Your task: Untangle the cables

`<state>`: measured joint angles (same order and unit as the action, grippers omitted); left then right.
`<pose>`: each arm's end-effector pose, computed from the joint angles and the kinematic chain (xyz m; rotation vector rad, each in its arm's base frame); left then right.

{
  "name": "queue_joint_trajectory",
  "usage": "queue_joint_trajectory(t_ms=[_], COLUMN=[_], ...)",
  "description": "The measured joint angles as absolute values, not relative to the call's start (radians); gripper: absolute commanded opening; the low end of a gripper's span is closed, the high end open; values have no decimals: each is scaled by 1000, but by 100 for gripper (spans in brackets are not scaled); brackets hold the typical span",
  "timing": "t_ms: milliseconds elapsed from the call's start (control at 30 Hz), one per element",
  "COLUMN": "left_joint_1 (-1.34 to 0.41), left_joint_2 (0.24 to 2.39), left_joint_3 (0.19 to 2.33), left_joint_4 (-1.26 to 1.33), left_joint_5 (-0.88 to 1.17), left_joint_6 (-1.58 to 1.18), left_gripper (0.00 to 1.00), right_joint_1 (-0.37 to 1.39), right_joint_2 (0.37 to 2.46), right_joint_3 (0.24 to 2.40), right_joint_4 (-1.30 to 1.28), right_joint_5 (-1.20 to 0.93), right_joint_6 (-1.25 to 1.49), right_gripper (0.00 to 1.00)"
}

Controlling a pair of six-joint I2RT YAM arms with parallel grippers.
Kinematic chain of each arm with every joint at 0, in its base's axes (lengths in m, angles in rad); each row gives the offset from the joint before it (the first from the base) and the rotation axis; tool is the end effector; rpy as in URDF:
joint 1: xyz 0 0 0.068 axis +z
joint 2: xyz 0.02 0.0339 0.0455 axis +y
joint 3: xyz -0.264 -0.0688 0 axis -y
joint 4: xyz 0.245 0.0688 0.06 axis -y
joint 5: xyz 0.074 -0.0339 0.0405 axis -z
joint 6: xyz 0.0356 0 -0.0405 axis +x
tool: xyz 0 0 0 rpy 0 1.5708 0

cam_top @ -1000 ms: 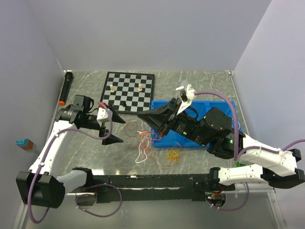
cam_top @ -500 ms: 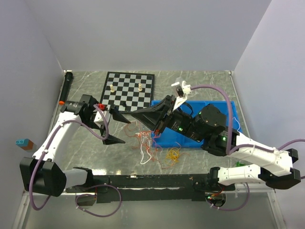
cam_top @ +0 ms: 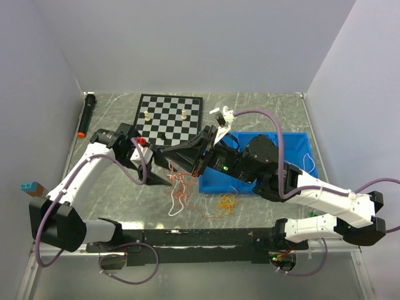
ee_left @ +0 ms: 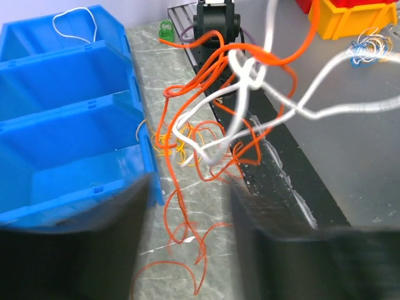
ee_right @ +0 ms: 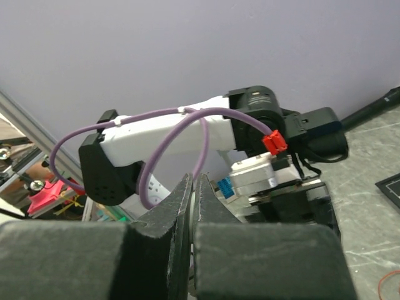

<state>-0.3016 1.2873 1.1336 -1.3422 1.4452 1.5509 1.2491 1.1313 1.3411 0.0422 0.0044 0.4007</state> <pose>0.1837 -0.0941 0.3105 1.5468 1.0846 -1.3090 0.0763 0.2285 0.4894 -0.5963 1.3304 1.3793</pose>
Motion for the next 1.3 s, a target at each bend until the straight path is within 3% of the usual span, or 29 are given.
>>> queue_joint_trajectory(t_ms=[67,100,667,933,1300], left_joint_1=[-302,-302,-300,-291,-165], left_joint_2=[1301,1307,1316,1216,1340], left_joint_3=[1134,1134,1070,844,840], left_joint_4=[-1345,-1346,-1305,-886,-699], left_joint_5=[1446,1448,1402,1090,830], left_joint_6=[1559,1564,1547,1169,980], left_gripper=[9,3,1,1,1], right_joint_1=[1249,1249,1249,1249,1249], right_joint_2=[1135,1136,1117,993,826], right_joint_3=[1341,1341,1375,1495,1508], right_joint_4=[46,46,4,-86,-112], right_joint_5=[-4,-7,-8,64,180], right_joint_6=[404,405,382,284,191], right_gripper=[0,0,0,0,0])
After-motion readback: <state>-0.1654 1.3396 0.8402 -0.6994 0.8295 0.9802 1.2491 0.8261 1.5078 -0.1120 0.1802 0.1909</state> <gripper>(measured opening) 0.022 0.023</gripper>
